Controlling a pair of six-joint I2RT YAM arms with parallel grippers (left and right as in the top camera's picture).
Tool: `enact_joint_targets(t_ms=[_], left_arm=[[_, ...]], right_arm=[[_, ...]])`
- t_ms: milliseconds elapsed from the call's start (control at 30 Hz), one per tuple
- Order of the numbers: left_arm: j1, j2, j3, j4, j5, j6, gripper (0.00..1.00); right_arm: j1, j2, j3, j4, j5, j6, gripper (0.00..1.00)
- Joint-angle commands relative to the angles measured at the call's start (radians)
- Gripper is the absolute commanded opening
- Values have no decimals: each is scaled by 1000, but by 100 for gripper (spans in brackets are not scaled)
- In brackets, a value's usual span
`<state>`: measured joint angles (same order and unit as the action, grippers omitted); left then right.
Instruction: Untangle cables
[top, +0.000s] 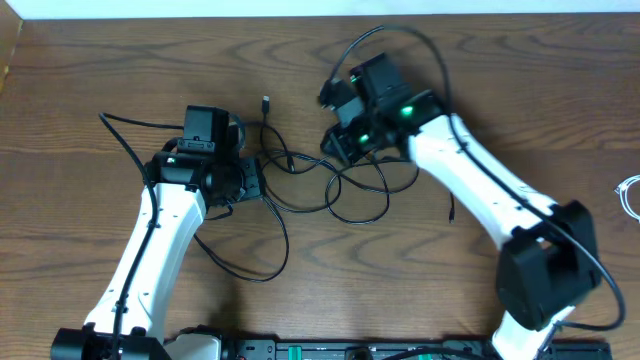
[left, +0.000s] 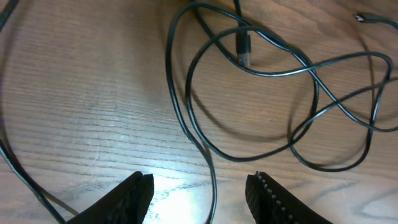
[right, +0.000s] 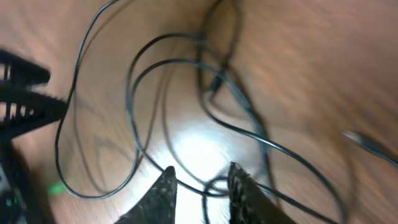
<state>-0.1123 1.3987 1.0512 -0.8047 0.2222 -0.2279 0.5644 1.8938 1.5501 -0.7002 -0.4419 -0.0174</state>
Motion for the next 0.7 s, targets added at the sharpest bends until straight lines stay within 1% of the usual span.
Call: enact_joint_targets(t_ms=[0, 100, 300, 433, 533, 600, 667], left_arm=[[2, 6, -1, -1, -32, 10, 54], [2, 6, -1, 0, -33, 9, 54], [2, 6, -1, -1, -32, 6, 54], [2, 6, -1, -2, -32, 6, 54], [2, 6, -1, -2, -32, 6, 54], [2, 6, -1, -2, -32, 6, 54], [3, 6, -1, -2, -34, 6, 53]], right_arm=[[68, 44, 6, 24, -8, -111, 25], [124, 96, 6, 63, 171, -159, 25], [183, 190, 6, 105, 402, -193, 24], [191, 225, 6, 152, 418, -193, 25], [191, 234, 6, 204, 418, -193, 32], [191, 234, 6, 240, 439, -193, 33], [191, 234, 6, 265, 457, -193, 31]])
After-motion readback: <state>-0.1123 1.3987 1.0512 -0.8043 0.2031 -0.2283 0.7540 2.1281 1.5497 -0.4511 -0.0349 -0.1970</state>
